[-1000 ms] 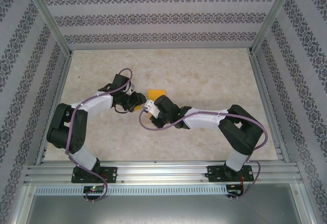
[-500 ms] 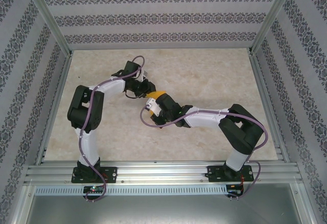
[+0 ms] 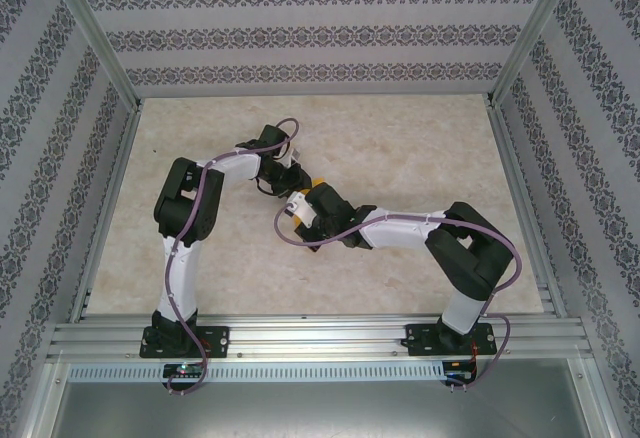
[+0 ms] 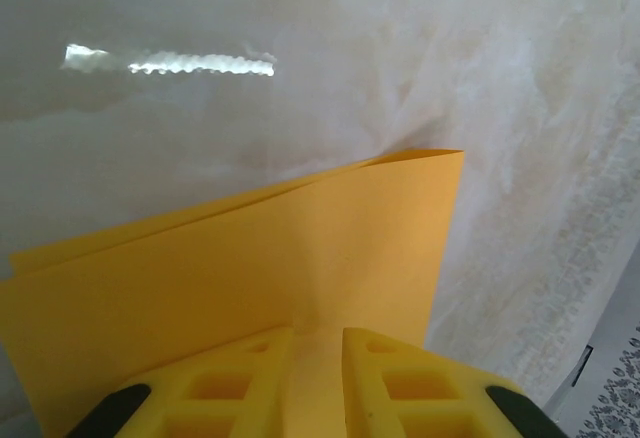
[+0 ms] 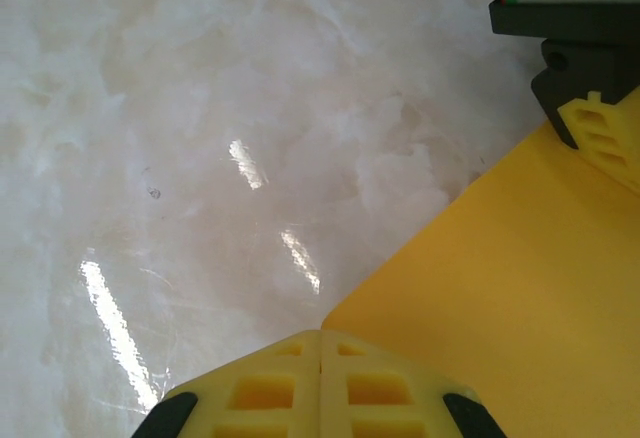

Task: Fold a paper plane with a square sheet of paper (fold left side to right side)
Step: Third fold the triangle at the center of the table.

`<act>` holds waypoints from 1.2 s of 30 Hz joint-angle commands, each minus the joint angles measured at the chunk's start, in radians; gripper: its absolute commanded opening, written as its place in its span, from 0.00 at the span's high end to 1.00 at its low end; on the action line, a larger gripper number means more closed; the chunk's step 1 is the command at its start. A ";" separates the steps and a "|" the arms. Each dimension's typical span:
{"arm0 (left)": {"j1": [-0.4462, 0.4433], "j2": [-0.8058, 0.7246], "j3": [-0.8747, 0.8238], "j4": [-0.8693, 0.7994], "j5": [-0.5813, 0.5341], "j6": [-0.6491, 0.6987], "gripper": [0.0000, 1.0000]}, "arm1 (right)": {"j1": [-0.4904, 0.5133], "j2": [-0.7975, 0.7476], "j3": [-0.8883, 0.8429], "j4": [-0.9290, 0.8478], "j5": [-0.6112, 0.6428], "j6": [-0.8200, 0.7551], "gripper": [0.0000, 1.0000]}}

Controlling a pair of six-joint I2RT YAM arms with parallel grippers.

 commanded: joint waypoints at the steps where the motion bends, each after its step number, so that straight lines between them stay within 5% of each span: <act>1: -0.008 0.029 0.017 -0.047 -0.045 0.046 0.78 | -0.023 0.012 0.025 -0.008 -0.050 0.046 1.00; 15: -0.009 0.054 0.010 -0.060 -0.067 0.064 0.81 | -0.192 0.070 0.072 -0.025 -0.261 0.184 1.00; 36: -0.008 0.056 0.004 -0.065 -0.078 0.069 0.82 | -0.286 0.155 0.118 -0.043 -0.267 0.263 1.00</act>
